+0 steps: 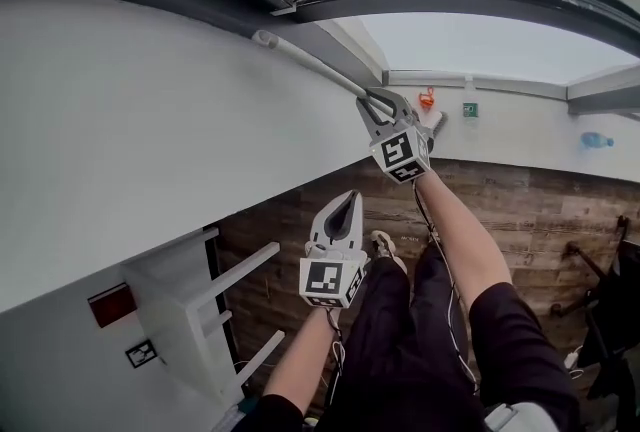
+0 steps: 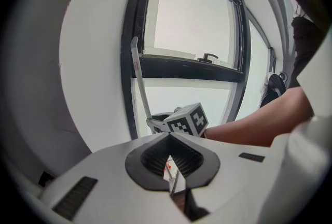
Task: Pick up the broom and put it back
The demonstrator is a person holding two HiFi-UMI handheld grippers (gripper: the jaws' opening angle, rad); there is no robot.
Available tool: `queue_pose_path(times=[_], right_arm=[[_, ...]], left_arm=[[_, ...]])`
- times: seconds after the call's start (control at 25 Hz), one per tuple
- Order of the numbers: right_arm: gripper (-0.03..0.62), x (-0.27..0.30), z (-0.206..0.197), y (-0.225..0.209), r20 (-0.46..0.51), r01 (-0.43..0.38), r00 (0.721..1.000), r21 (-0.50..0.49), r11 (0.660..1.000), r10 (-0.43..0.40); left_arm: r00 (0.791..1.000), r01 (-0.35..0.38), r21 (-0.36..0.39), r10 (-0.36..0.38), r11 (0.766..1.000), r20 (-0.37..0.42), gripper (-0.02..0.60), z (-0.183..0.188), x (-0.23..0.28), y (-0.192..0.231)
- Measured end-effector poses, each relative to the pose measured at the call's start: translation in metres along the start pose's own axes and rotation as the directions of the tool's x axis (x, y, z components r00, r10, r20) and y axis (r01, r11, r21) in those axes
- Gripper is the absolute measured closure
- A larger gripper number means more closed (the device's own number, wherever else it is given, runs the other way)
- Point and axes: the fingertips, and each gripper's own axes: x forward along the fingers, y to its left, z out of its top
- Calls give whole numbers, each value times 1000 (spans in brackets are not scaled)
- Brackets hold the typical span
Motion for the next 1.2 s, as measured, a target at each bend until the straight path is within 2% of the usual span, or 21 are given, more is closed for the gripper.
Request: queue_pose_path(times=[0.2,0.36,0.4,0.44,0.52,0.72,0.88,1.08,1.2], right_arm=[[507,29,4,11,-33,-55,998,-20,998,54],[507,32,4,16,-67,-81,995,-34,996,79],[483,31,6,15,-65,-81,995,-23,996,80],[448,29,8,11,-61,-74,995,1,997,74],[425,22,12,3,-56,-48,997,50,998,50],[427,-28,12,3,-46,6,999,66,998,-3],[499,-74,21,1,-26,46,999,83,995,-44],[542,-133,38,-4,-19,119,993,109,987,-117],[568,-171,62,-5,19,181,983,115,977,-184]], left_arm=[[999,-49,4,49,999,-5,581,6,-2,25],[999,-49,-18,49,999,-2,581,11,-1,23],[999,-47,-25,47,999,-2,581,12,-1,21],[999,-46,-31,46,998,-2,581,12,-1,21],[999,-45,-40,45,998,-5,581,12,-1,20],[1000,-16,-42,16,999,-8,581,14,-1,11],[1000,5,-50,-5,999,4,581,21,0,1],[999,25,-71,-23,997,39,581,34,-7,-17],[996,51,-64,-46,997,74,581,50,-15,-25]])
